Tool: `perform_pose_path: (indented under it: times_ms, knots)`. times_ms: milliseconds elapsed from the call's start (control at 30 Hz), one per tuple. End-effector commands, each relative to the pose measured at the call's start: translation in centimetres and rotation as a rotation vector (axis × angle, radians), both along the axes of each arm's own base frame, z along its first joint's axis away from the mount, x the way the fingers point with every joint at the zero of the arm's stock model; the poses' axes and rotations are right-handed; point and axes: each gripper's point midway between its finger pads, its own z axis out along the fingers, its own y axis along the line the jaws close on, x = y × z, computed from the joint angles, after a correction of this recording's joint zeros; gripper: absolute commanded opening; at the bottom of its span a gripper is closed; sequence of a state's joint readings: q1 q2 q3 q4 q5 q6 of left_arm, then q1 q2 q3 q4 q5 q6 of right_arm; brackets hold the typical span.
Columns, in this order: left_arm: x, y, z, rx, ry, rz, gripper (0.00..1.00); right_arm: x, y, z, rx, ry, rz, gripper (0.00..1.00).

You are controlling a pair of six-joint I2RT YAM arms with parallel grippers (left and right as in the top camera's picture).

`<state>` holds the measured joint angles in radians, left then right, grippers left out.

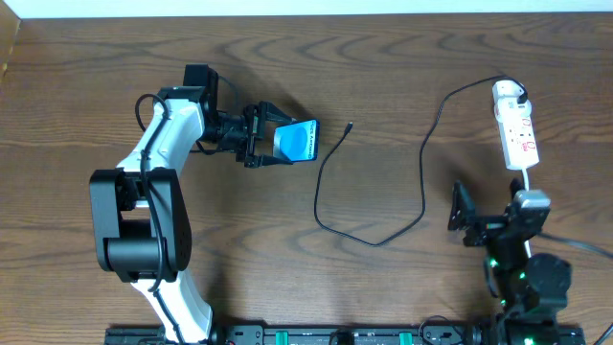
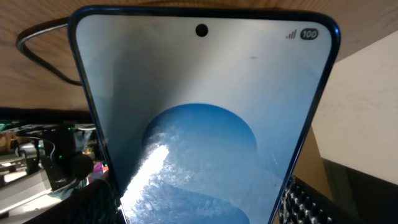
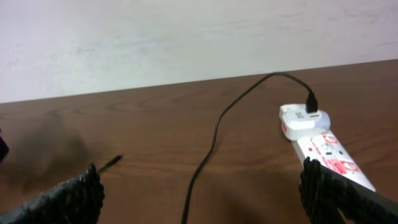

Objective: Plug charger to phone and switch on socket
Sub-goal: 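Raise the right arm and move its gripper toward the held phone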

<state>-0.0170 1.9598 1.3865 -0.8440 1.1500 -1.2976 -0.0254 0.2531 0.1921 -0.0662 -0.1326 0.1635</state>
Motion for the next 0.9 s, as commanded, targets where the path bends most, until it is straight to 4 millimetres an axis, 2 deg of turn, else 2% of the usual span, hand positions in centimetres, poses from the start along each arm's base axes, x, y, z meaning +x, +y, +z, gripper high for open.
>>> perform_pose_path:
  times_ms: [0, 233, 500, 667, 867]
  knots:
    - [0.1, -0.4, 2.1, -0.048, -0.016, 0.005, 0.66, 0.8, 0.2, 2.6, 0.026, 0.005, 0.038, 0.99]
    - [0.1, -0.4, 2.1, -0.048, -0.012, 0.007, 0.65, 4.3, 0.3, 4.3, 0.093, 0.136, 0.151, 0.99]
    - [0.1, -0.4, 2.1, -0.048, -0.013, 0.007, 0.6, 8.4, -0.6, 4.7, 0.199, 0.356, 0.234, 0.99]
    - [0.1, -0.4, 2.1, -0.048, -0.013, 0.007, 0.61, 10.2, -0.9, 4.9, 0.213, 0.454, 0.253, 0.99]
    - [0.1, -0.4, 2.1, -0.048, -0.013, 0.007, 0.6, 10.9, -0.3, 5.2, 0.222, 0.477, 0.287, 0.99]
